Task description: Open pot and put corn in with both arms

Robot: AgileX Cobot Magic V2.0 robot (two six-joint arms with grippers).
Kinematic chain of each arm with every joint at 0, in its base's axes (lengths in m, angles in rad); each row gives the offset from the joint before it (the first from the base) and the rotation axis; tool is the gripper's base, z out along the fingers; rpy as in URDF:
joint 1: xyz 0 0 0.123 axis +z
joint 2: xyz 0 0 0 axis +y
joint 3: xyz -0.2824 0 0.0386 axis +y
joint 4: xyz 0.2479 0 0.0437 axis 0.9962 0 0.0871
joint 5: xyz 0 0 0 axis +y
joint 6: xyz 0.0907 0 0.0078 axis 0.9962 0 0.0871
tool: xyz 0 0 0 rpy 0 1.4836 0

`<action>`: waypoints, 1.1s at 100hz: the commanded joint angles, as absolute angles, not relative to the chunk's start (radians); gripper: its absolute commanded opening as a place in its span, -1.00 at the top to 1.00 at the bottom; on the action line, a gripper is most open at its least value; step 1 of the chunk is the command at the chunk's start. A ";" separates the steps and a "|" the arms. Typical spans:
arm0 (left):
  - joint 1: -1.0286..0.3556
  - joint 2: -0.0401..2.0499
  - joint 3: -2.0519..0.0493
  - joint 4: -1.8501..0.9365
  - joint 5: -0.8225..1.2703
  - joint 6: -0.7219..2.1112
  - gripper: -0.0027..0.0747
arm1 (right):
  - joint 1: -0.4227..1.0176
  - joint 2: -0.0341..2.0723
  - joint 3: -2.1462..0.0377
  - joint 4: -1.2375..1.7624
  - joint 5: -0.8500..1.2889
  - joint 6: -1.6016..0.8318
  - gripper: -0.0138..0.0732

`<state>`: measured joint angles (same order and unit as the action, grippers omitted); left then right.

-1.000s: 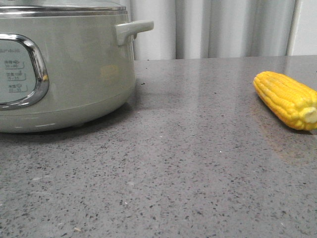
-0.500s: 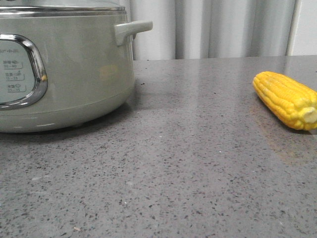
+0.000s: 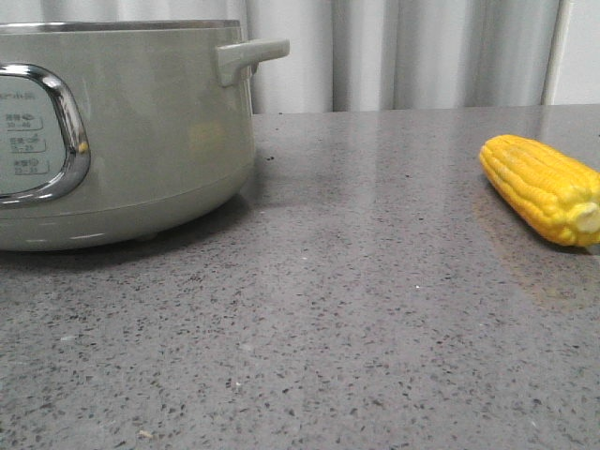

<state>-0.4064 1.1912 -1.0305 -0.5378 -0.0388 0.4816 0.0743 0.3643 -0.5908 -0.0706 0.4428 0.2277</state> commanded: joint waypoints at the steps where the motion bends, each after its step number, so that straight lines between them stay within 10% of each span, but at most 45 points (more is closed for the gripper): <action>1: -0.351 1.124 -1.107 -0.537 -0.178 0.475 0.69 | 0.068 0.381 -0.624 -0.084 0.368 0.216 -0.60; 55: 0.317 1.105 -0.987 -0.539 -0.174 0.475 0.69 | 0.068 0.381 -0.624 -0.084 0.370 0.216 -0.60; 110: 0.342 1.105 -0.570 -0.539 -0.044 0.475 0.69 | 0.070 0.381 -0.622 -0.084 0.372 0.216 -0.60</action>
<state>0.3558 1.1305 -0.5712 -0.5341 0.0627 0.4798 0.0743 0.3643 -0.5908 -0.0706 0.4471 0.2277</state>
